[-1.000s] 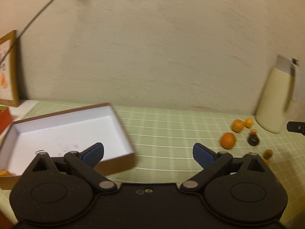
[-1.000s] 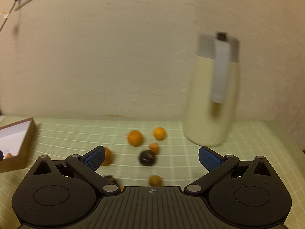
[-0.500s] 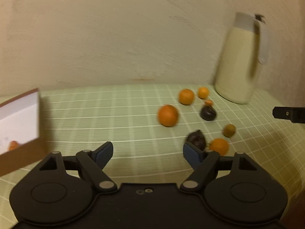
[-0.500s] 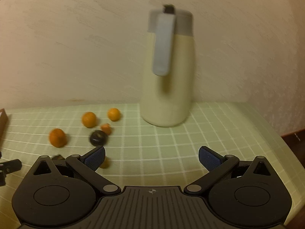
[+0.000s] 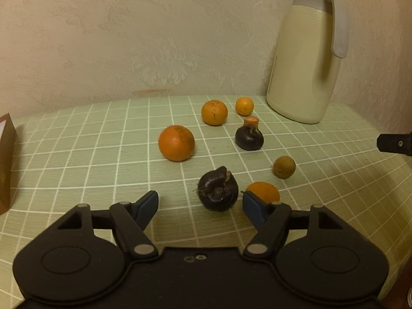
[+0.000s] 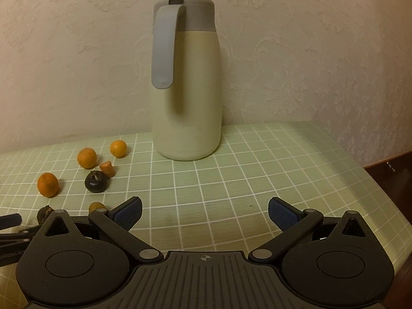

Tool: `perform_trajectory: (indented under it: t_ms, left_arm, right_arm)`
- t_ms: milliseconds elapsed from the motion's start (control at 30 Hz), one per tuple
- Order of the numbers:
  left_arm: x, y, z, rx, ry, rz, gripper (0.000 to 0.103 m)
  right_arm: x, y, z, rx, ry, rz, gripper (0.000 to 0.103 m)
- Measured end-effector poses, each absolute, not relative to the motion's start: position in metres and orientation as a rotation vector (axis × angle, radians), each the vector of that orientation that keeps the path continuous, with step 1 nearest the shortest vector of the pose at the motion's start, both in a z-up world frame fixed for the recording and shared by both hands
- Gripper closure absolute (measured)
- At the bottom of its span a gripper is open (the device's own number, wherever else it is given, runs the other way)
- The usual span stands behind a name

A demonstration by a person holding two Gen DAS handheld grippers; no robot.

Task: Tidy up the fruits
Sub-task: 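Grasp the dark mangosteen with the left tool while the right tool grasps an orange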

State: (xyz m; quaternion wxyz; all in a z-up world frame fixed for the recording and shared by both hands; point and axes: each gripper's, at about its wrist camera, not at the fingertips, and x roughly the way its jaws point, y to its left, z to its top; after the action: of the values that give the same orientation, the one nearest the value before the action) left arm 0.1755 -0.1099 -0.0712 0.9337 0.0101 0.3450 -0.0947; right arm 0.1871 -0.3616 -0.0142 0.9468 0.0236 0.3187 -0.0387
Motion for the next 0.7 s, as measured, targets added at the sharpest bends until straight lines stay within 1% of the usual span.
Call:
perform_trajectory:
  t_ms: [100, 233, 333, 367, 400, 700]
  left_arm:
    - [0.183, -0.112, -0.073, 0.012, 0.706, -0.191, 0.045]
    - [0.190, -0.116, -0.077, -0.013, 0.719, -0.215, 0.049]
    - [0.191, -0.128, -0.081, 0.044, 0.705, -0.219, 0.053]
    - [0.191, -0.131, -0.082, 0.055, 0.698, -0.222, 0.062]
    - [0.191, -0.132, -0.081, 0.059, 0.692, -0.222, 0.075]
    - [0.190, -0.125, -0.077, 0.034, 0.675, -0.213, 0.075]
  right_arm:
    - [0.186, -0.360, -0.015, 0.035, 0.652, -0.077, 0.000]
    - [0.188, -0.364, -0.017, 0.041, 0.659, -0.086, 0.000]
    - [0.189, -0.367, -0.020, 0.043, 0.665, -0.092, 0.000]
    - [0.189, -0.368, -0.021, 0.043, 0.667, -0.095, 0.000]
    - [0.189, -0.369, -0.021, 0.042, 0.668, -0.098, 0.000]
    - [0.193, -0.370, -0.024, 0.054, 0.673, -0.099, 0.000]
